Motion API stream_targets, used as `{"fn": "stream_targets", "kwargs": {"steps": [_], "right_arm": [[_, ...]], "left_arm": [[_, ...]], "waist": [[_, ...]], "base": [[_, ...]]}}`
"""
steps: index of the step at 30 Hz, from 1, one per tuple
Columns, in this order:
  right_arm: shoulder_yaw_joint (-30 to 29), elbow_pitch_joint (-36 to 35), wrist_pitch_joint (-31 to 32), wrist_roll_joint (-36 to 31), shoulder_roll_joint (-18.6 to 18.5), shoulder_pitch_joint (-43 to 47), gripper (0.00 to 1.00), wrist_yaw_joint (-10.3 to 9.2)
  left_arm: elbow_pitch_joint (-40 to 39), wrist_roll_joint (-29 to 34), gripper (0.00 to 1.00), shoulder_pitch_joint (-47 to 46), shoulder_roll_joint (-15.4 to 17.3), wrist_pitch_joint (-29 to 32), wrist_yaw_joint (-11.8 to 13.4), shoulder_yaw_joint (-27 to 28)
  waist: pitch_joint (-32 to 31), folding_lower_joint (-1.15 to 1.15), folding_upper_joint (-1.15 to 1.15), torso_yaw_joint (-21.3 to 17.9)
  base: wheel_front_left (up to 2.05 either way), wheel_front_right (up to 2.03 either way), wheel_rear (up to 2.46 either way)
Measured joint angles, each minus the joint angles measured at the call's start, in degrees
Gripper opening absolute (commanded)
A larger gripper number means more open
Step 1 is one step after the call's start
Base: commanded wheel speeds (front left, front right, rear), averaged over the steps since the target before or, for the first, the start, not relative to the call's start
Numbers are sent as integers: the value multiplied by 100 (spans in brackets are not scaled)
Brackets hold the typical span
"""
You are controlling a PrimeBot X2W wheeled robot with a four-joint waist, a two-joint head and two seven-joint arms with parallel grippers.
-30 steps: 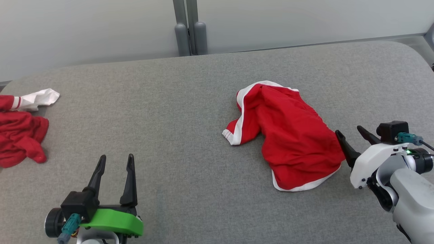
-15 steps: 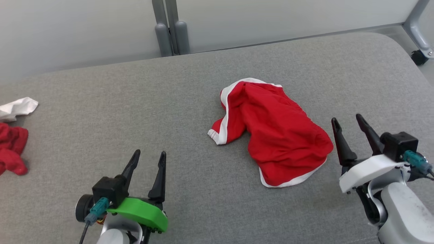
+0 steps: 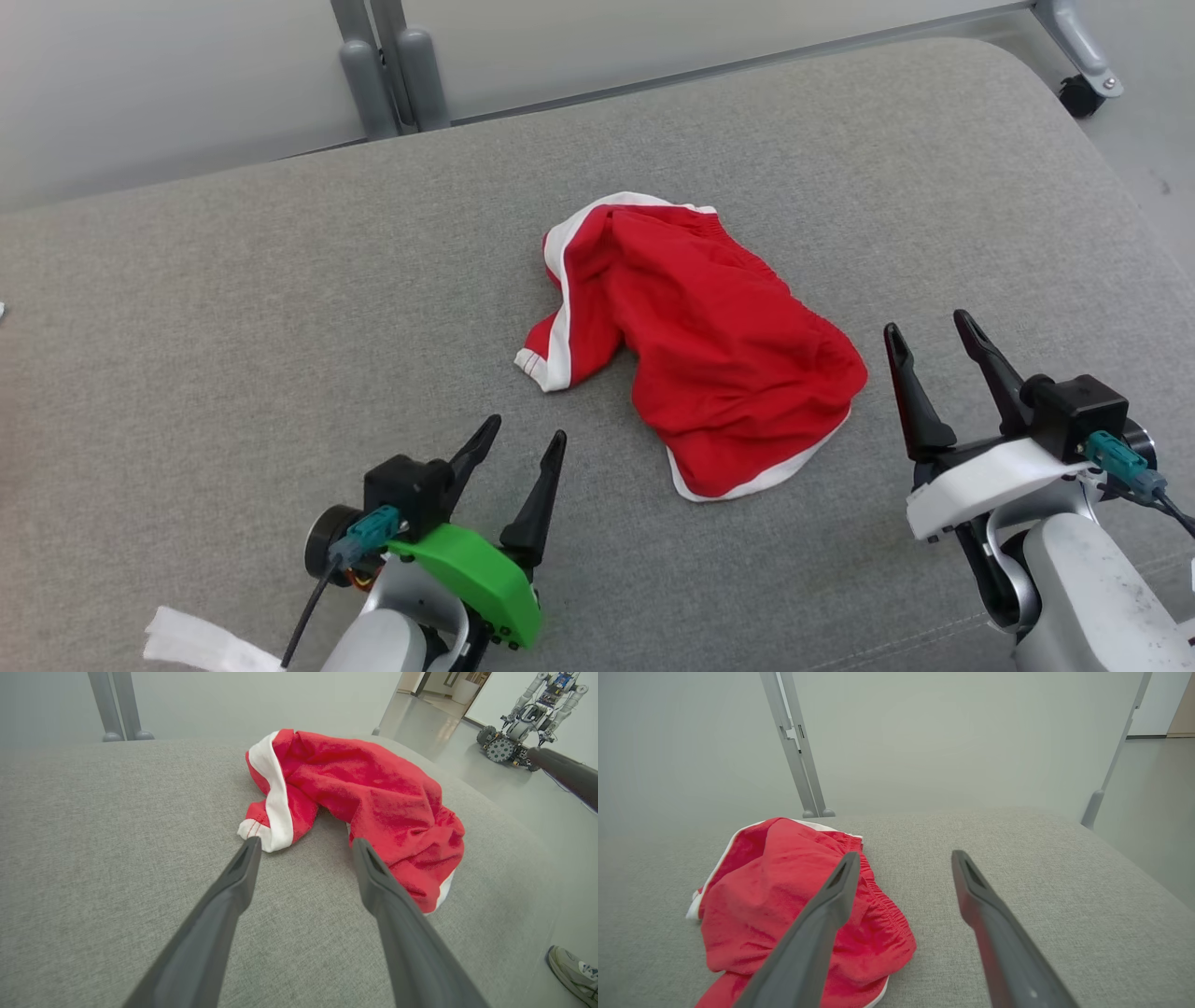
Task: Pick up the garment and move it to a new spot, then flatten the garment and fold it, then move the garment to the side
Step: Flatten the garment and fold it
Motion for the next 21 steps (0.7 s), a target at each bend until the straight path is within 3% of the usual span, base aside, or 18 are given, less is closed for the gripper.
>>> {"fn": "stream_targets", "kwargs": {"steps": [12,16,21], "right_arm": [[22,-73,48,-87,69,-133,100,0],[22,-55,42,-87,121,-180,100,0],[18,12,34,-93,158,-180,100,0]], "left_arm": [[760,-1327,100,-733,-10,1332,0,-1348],[887,-1889,100,-953,-63,1470,0,-1651],[1310,-1974,100,-1254,-87,1372,0,-1826]], "waist": [[268,0,0,-438],[372,0,0,-610],[482,0,0,-718]], "base": [[0,0,0],[0,0,0],[0,0,0]]}}
